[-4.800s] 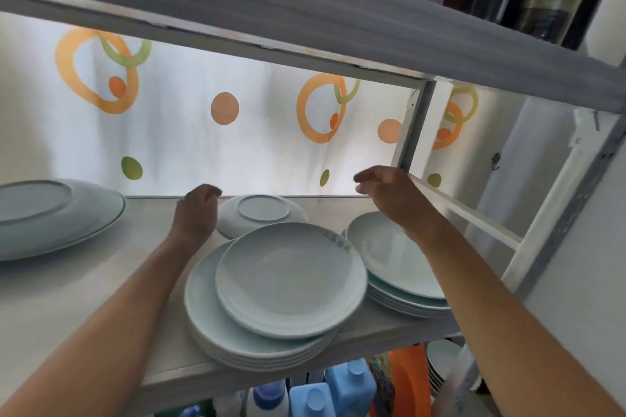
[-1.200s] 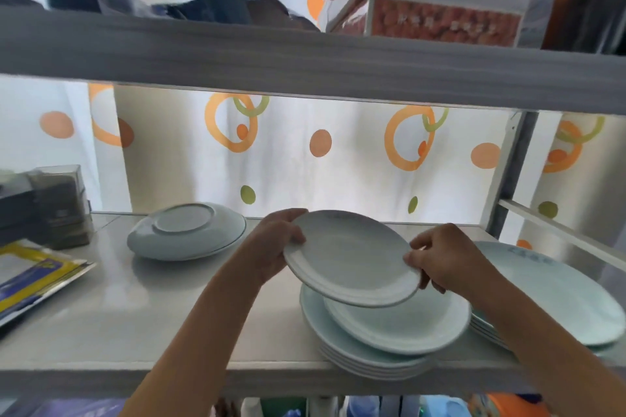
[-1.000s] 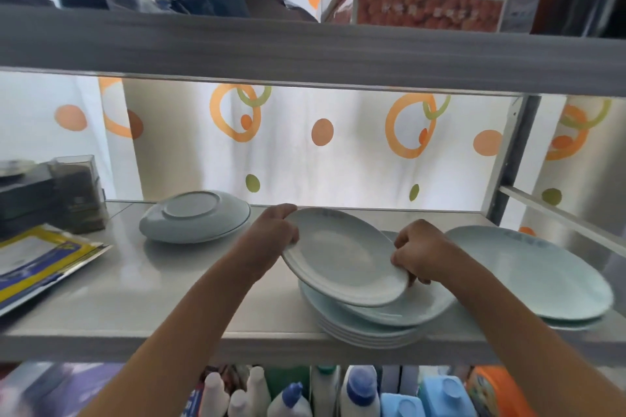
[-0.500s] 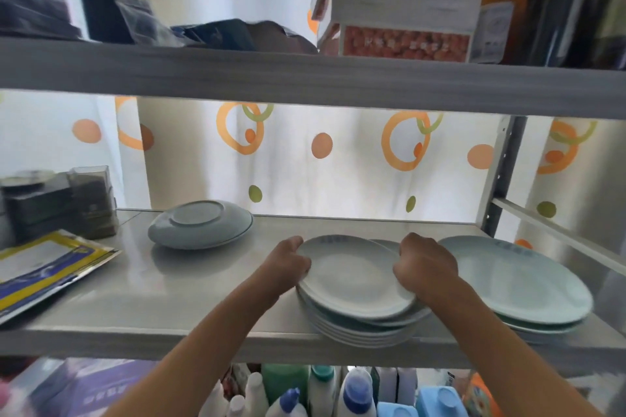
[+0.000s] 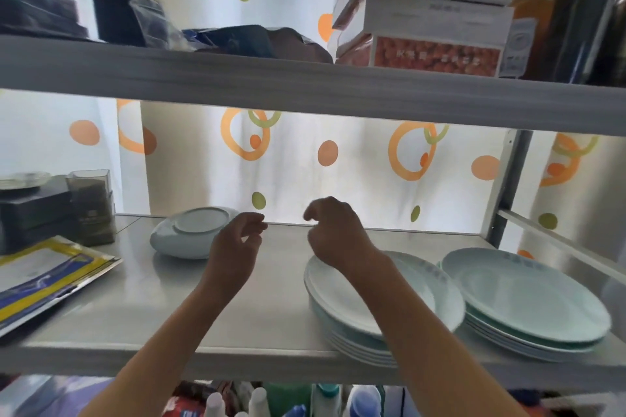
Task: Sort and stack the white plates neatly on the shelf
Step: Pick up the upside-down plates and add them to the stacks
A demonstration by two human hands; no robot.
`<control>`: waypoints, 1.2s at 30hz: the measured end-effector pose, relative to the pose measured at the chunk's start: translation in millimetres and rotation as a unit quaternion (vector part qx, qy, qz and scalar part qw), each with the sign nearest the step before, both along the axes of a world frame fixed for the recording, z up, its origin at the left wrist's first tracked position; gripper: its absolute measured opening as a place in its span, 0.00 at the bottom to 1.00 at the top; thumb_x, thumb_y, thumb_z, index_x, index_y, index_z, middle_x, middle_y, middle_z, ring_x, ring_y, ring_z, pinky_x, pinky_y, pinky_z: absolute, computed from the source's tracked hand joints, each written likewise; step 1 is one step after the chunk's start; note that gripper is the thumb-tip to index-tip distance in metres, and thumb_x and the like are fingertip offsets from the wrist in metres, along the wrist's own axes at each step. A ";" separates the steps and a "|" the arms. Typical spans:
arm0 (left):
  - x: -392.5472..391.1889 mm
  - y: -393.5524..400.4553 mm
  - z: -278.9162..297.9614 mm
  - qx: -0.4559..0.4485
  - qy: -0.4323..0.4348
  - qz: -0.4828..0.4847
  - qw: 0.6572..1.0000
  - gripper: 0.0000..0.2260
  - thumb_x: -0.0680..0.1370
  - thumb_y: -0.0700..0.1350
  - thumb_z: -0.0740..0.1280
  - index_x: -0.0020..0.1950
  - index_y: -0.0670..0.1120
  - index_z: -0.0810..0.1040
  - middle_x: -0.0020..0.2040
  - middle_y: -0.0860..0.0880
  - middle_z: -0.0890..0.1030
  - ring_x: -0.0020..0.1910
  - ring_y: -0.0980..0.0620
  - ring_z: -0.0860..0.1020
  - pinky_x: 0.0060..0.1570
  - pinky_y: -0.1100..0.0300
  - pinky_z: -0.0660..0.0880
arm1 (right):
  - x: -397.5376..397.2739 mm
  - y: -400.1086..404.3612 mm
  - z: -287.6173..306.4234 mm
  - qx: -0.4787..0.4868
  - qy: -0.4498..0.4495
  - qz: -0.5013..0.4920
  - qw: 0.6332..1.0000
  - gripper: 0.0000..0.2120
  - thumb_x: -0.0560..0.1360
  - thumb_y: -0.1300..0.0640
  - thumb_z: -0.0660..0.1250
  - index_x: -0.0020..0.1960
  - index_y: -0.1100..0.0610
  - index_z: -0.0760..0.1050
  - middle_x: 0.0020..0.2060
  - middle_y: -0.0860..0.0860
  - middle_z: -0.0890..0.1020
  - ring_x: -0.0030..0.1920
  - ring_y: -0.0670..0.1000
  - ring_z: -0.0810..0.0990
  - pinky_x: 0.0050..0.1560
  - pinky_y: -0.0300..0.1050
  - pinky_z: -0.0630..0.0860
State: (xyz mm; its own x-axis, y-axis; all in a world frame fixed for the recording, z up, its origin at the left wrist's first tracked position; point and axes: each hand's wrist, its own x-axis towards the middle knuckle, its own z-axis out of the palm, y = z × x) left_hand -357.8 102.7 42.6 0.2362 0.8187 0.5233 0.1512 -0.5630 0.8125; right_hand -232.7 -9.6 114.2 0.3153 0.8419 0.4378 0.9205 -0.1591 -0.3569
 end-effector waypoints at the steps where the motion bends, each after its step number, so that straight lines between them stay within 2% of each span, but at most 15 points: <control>1: -7.3 6.3 -0.4 -0.002 -0.005 0.010 1.000 0.14 0.75 0.32 0.62 0.56 0.44 0.79 0.47 0.51 0.83 0.51 0.54 0.80 0.57 0.59 0.72 | -14.0 8.7 2.3 0.019 0.020 0.019 0.999 0.17 0.72 0.66 0.61 0.59 0.59 0.78 0.58 0.55 0.80 0.61 0.56 0.76 0.61 0.44 0.71; 5: -35.7 32.7 -4.4 0.007 -0.039 0.058 0.998 0.13 0.76 0.32 0.60 0.54 0.45 0.79 0.47 0.51 0.82 0.52 0.51 0.80 0.60 0.55 0.73 | -62.1 43.7 1.3 0.094 0.113 0.058 0.987 0.20 0.71 0.69 0.59 0.59 0.59 0.78 0.58 0.54 0.81 0.61 0.53 0.76 0.61 0.42 0.71; 9: -64.8 66.5 -12.5 -0.016 -0.086 0.105 0.991 0.14 0.76 0.35 0.59 0.47 0.51 0.80 0.46 0.53 0.84 0.50 0.54 0.81 0.58 0.52 0.77 | -90.8 91.2 -26.0 0.212 0.213 0.041 0.953 0.24 0.66 0.72 0.56 0.55 0.56 0.80 0.53 0.51 0.82 0.58 0.50 0.77 0.55 0.36 0.69; 11: -72.3 82.5 -13.3 -0.031 -0.075 0.128 0.988 0.13 0.77 0.35 0.58 0.48 0.49 0.80 0.48 0.51 0.84 0.50 0.52 0.80 0.58 0.53 0.75 | -90.7 118.9 -41.2 0.228 0.258 0.021 0.939 0.22 0.67 0.72 0.56 0.54 0.57 0.80 0.54 0.53 0.82 0.60 0.52 0.77 0.55 0.34 0.67; 13: -74.9 99.2 -12.3 -0.029 -0.048 0.158 0.986 0.12 0.77 0.35 0.58 0.51 0.44 0.80 0.51 0.46 0.83 0.54 0.47 0.79 0.58 0.57 0.72 | -82.8 143.8 -50.2 0.224 0.297 -0.017 0.928 0.20 0.70 0.70 0.57 0.56 0.58 0.80 0.56 0.54 0.82 0.61 0.54 0.77 0.55 0.37 0.68; 15: -75.5 117.9 -13.2 -0.032 -0.016 0.190 0.981 0.12 0.77 0.36 0.58 0.56 0.41 0.79 0.56 0.42 0.81 0.58 0.44 0.76 0.58 0.58 0.68 | -74.8 165.1 -57.8 0.201 0.333 -0.066 0.919 0.16 0.74 0.64 0.59 0.60 0.59 0.78 0.59 0.56 0.81 0.61 0.56 0.76 0.58 0.43 0.70; 17: -75.3 133.7 -18.4 -0.058 0.003 0.225 0.973 0.13 0.79 0.39 0.58 0.60 0.40 0.77 0.61 0.40 0.77 0.62 0.42 0.73 0.62 0.56 0.67 | -71.2 180.3 -70.6 0.169 0.364 -0.100 0.910 0.17 0.78 0.56 0.60 0.65 0.60 0.74 0.62 0.57 0.78 0.64 0.57 0.74 0.62 0.46 0.69; 19: -75.5 145.2 -28.5 -0.091 0.015 0.245 0.965 0.16 0.80 0.45 0.59 0.65 0.40 0.73 0.65 0.39 0.74 0.66 0.41 0.70 0.65 0.53 0.65 | -71.6 190.7 -86.7 0.137 0.386 -0.102 0.907 0.25 0.78 0.47 0.60 0.69 0.61 0.70 0.66 0.59 0.75 0.67 0.58 0.70 0.67 0.49 0.66; 21: -74.2 153.9 -39.8 -0.145 0.050 0.233 0.960 0.25 0.79 0.56 0.59 0.71 0.42 0.68 0.69 0.38 0.70 0.68 0.40 0.68 0.66 0.50 0.64 | -74.0 199.1 -101.4 0.106 0.389 -0.080 0.911 0.35 0.76 0.38 0.59 0.73 0.61 0.63 0.70 0.58 0.70 0.71 0.58 0.66 0.71 0.52 0.62; 24: -72.5 164.1 -45.2 -0.205 0.085 0.221 0.950 0.33 0.76 0.64 0.60 0.72 0.42 0.65 0.69 0.39 0.70 0.67 0.40 0.69 0.64 0.49 0.66 | -72.1 206.8 -114.2 0.065 0.339 -0.082 0.935 0.44 0.71 0.31 0.60 0.76 0.60 0.57 0.72 0.57 0.66 0.73 0.57 0.63 0.73 0.52 0.60; 28: -72.6 169.6 -46.9 -0.197 0.111 0.241 0.944 0.31 0.72 0.61 0.63 0.66 0.40 0.67 0.65 0.38 0.75 0.62 0.38 0.74 0.57 0.51 0.70 | -62.7 212.0 -125.0 0.058 0.328 -0.063 0.941 0.43 0.64 0.30 0.65 0.68 0.58 0.67 0.63 0.54 0.76 0.64 0.57 0.73 0.66 0.52 0.69; 32: -71.7 171.0 -47.3 -0.179 0.124 0.227 0.949 0.25 0.76 0.55 0.61 0.68 0.41 0.64 0.66 0.38 0.73 0.61 0.39 0.73 0.55 0.52 0.68 | -55.2 219.1 -131.2 0.060 0.318 -0.045 0.945 0.46 0.63 0.30 0.64 0.70 0.60 0.66 0.64 0.55 0.75 0.65 0.57 0.72 0.67 0.53 0.68; 36: -66.5 164.6 -45.2 -0.140 0.086 0.189 0.968 0.25 0.77 0.47 0.62 0.73 0.44 0.61 0.69 0.40 0.71 0.64 0.41 0.71 0.53 0.57 0.65 | -53.2 218.7 -131.4 0.065 0.355 -0.027 0.932 0.48 0.59 0.28 0.66 0.69 0.58 0.67 0.63 0.53 0.76 0.64 0.56 0.74 0.66 0.53 0.70</control>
State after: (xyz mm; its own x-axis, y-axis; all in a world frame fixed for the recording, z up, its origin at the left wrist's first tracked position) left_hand -424.3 267.3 -2.6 -0.0433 0.9679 0.2477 0.4502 -0.2025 0.8697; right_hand -285.9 209.0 -17.3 0.6043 0.7711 0.2006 0.4373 -0.1106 -0.8925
